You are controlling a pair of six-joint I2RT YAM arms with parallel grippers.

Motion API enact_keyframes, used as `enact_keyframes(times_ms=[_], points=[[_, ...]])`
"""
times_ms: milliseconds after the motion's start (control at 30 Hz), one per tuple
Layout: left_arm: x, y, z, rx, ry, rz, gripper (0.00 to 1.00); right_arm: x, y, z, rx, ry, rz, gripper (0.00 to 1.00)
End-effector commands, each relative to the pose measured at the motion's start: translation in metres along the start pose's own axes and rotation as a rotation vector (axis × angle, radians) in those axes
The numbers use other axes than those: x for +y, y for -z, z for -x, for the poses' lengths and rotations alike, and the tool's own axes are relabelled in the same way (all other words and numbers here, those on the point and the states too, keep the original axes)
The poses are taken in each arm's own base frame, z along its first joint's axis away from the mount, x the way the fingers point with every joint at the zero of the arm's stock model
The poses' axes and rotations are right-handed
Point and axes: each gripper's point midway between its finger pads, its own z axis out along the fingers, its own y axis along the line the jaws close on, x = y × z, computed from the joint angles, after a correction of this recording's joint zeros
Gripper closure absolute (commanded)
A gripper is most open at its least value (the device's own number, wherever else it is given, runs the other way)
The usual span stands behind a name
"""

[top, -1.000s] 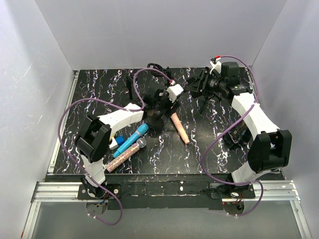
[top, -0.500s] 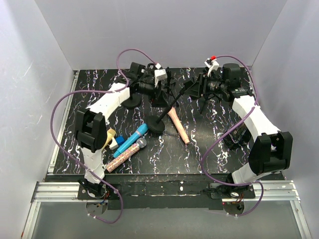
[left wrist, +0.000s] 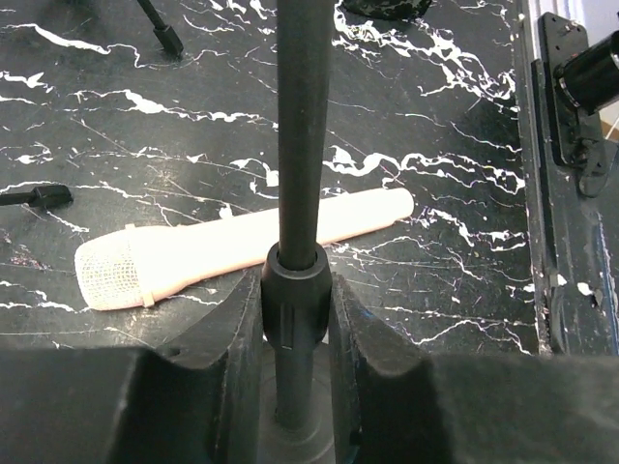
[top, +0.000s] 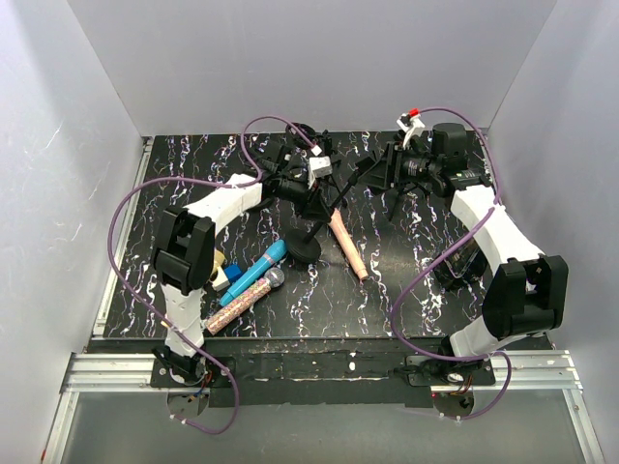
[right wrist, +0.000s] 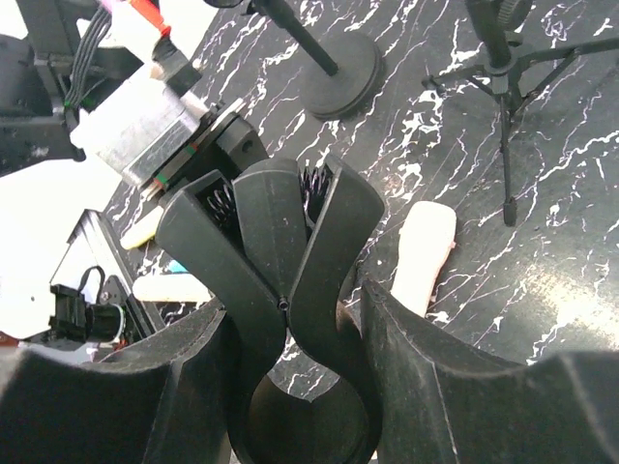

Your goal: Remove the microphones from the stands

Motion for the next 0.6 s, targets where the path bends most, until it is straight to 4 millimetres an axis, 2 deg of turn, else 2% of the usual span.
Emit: enact_keyframes(times_ms=[0, 67, 100, 167, 233, 300, 333, 367, 500, 567], points=[[-0.02, 0.009, 0.065, -0.114, -0.143, 0.099, 1.0, 0.005, 0.002, 0.021, -0.049, -0.019, -0.03, 0.99], [-0.008, 0.022, 0.092, -0.212, -0.202, 0.283, 1.0, 0.004, 0.002, 0.028, -0.055, -0.072, -0.065, 0.99], [-0.004, 0.029, 0.108, -0.255, -0.259, 0.373, 1.0, -0.003, 0.004, 0.031, -0.059, -0.127, -0.118, 0.99], [0.006, 0.034, 0.117, -0.253, -0.299, 0.515, 1.0, -0.018, 0.007, 0.035, -0.069, -0.249, -0.245, 0.99], [0.025, 0.051, 0.124, -0.265, -0.283, 0.748, 1.0, -0.03, 0.009, 0.034, -0.069, -0.325, -0.335, 0.99], [0.032, 0.076, 0.132, -0.334, -0.28, 1.009, 1.0, -0.037, 0.01, 0.03, -0.062, -0.366, -0.382, 0.99], [0.027, 0.072, 0.134, -0.339, -0.315, 1.028, 1.0, -0.041, 0.011, 0.027, -0.056, -0.376, -0.403, 0.99], [0.026, 0.065, 0.13, -0.313, -0.326, 1.032, 1.0, -0.045, 0.01, 0.023, -0.051, -0.385, -0.425, 0.99], [0.035, 0.051, 0.101, -0.26, -0.179, 1.033, 1.0, -0.054, 0.008, 0.015, -0.039, -0.376, -0.457, 0.99], [0.037, 0.047, 0.093, -0.249, -0.146, 1.031, 1.0, -0.049, 0.007, 0.019, -0.037, -0.322, -0.418, 0.99]])
